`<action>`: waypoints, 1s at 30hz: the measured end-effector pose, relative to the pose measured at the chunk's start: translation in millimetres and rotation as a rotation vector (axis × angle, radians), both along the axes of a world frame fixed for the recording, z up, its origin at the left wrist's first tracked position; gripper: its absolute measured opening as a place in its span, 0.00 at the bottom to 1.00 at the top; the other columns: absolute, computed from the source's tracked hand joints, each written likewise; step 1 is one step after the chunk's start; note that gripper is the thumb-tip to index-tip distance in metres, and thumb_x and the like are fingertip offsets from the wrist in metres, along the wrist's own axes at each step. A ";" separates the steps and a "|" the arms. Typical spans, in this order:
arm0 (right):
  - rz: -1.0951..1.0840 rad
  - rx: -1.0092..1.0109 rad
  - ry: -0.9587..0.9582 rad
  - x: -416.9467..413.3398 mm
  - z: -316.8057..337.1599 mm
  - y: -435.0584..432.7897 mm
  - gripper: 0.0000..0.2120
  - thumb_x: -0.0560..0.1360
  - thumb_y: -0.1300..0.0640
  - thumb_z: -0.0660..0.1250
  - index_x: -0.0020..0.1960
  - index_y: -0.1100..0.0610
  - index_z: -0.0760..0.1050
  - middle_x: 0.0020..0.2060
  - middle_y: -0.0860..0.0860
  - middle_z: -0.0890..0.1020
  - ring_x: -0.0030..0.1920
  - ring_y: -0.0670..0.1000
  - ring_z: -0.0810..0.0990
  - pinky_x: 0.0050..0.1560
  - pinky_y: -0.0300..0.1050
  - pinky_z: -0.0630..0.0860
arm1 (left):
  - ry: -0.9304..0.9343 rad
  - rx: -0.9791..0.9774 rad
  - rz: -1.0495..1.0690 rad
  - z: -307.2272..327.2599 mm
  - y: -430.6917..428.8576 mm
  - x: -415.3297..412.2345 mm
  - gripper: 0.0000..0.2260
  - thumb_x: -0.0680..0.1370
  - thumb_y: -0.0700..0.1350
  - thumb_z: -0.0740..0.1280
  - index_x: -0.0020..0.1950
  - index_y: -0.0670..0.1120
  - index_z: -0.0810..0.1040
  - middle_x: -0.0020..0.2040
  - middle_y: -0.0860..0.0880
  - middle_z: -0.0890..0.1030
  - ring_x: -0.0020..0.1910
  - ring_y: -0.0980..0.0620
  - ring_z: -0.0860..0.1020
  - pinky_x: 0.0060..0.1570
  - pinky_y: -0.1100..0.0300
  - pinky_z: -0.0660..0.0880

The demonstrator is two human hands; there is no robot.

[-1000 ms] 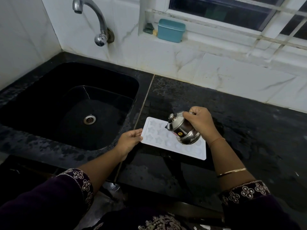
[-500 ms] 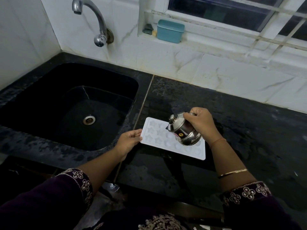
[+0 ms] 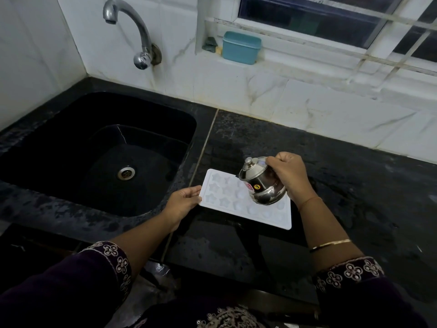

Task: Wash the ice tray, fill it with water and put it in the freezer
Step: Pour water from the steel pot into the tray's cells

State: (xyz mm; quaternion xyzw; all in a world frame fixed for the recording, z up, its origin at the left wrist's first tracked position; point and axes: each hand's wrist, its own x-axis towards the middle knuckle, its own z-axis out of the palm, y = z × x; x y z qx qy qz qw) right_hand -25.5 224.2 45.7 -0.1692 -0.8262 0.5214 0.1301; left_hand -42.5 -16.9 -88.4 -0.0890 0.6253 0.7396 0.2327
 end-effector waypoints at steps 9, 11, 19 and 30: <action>0.016 0.188 0.024 -8.1 4.5 -6.0 0.18 0.70 0.63 0.67 0.26 0.56 0.62 0.24 0.50 0.65 0.28 0.47 0.63 0.32 0.42 0.63 | -0.002 0.017 0.012 2.3 0.2 1.4 0.18 0.76 0.29 0.63 0.66 0.36 0.73 0.56 0.45 0.82 0.55 0.49 0.81 0.57 0.57 0.77; 0.021 0.205 0.011 -8.9 4.3 -6.9 0.18 0.70 0.63 0.67 0.26 0.56 0.63 0.24 0.50 0.66 0.28 0.47 0.64 0.31 0.41 0.63 | -0.003 0.016 0.011 2.6 0.4 1.3 0.18 0.76 0.30 0.63 0.65 0.37 0.73 0.54 0.46 0.82 0.54 0.50 0.81 0.55 0.59 0.78; 0.026 0.251 -0.021 -10.8 4.4 -9.0 0.17 0.71 0.62 0.67 0.27 0.57 0.65 0.25 0.50 0.68 0.28 0.47 0.65 0.31 0.40 0.64 | -0.006 0.011 0.004 -1.1 -0.7 -0.6 0.17 0.76 0.30 0.63 0.65 0.37 0.74 0.56 0.44 0.82 0.56 0.48 0.81 0.60 0.54 0.75; 0.048 0.310 -0.045 -11.3 5.1 -9.1 0.13 0.73 0.60 0.67 0.31 0.60 0.69 0.27 0.51 0.70 0.30 0.47 0.67 0.31 0.38 0.65 | 0.001 0.009 -0.006 -0.8 -1.0 -0.6 0.17 0.76 0.30 0.63 0.65 0.37 0.74 0.56 0.45 0.82 0.56 0.49 0.80 0.56 0.58 0.77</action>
